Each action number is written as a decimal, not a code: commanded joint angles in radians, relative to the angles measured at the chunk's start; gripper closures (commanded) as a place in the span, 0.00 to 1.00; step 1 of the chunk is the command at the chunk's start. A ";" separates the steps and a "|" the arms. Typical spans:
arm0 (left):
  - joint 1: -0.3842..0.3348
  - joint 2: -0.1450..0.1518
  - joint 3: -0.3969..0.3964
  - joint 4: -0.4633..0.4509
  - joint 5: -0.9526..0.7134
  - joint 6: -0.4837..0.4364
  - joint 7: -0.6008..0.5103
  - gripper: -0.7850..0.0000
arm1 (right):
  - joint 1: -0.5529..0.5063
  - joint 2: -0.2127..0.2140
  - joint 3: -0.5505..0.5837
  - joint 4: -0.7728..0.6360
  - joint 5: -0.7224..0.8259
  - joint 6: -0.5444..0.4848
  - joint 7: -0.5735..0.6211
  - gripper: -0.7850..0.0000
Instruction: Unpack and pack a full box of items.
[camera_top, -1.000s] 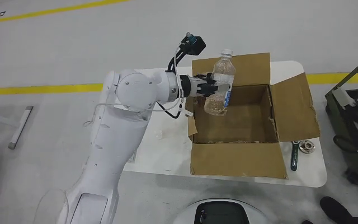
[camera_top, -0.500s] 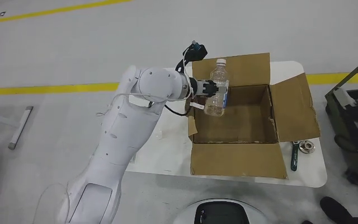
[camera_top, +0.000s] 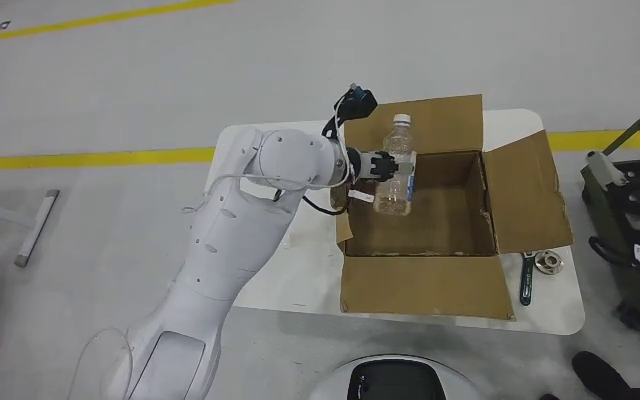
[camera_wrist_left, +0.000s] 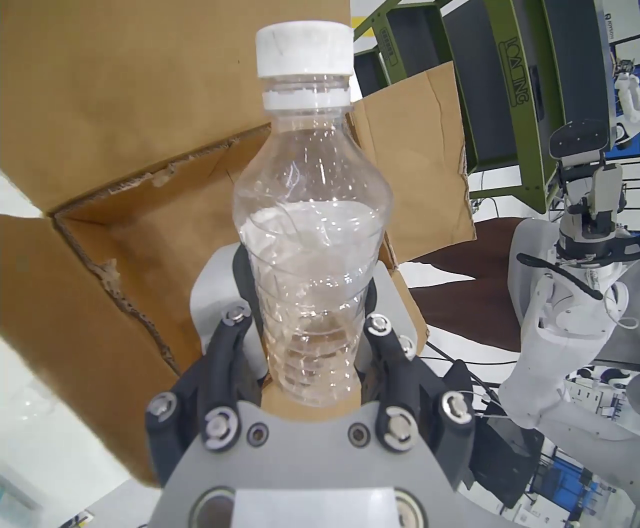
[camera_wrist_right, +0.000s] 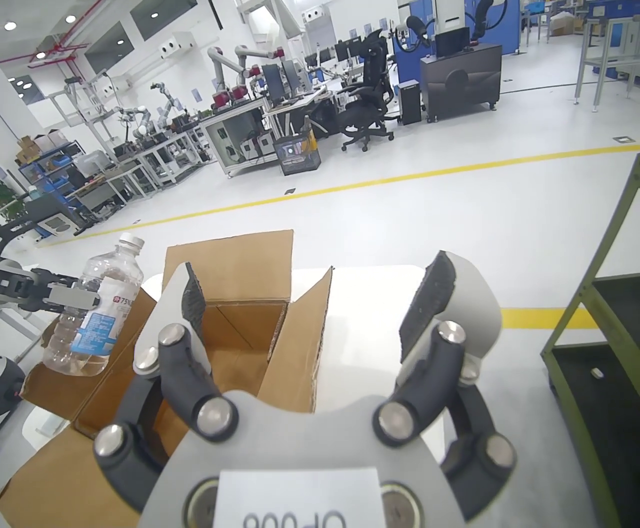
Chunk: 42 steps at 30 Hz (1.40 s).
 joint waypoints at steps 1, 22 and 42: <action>-0.005 -0.011 0.025 0.019 -0.028 0.040 0.006 1.00 | 0.001 0.000 -0.002 -0.001 -0.002 0.001 0.000 0.00; -0.076 -0.076 0.181 0.200 -0.040 0.211 -0.036 1.00 | -0.010 -0.005 -0.039 0.003 0.021 -0.011 0.001 0.00; -0.044 -0.109 0.246 0.255 -0.053 0.315 -0.005 1.00 | -0.027 -0.007 -0.027 -0.013 0.023 -0.031 0.001 0.00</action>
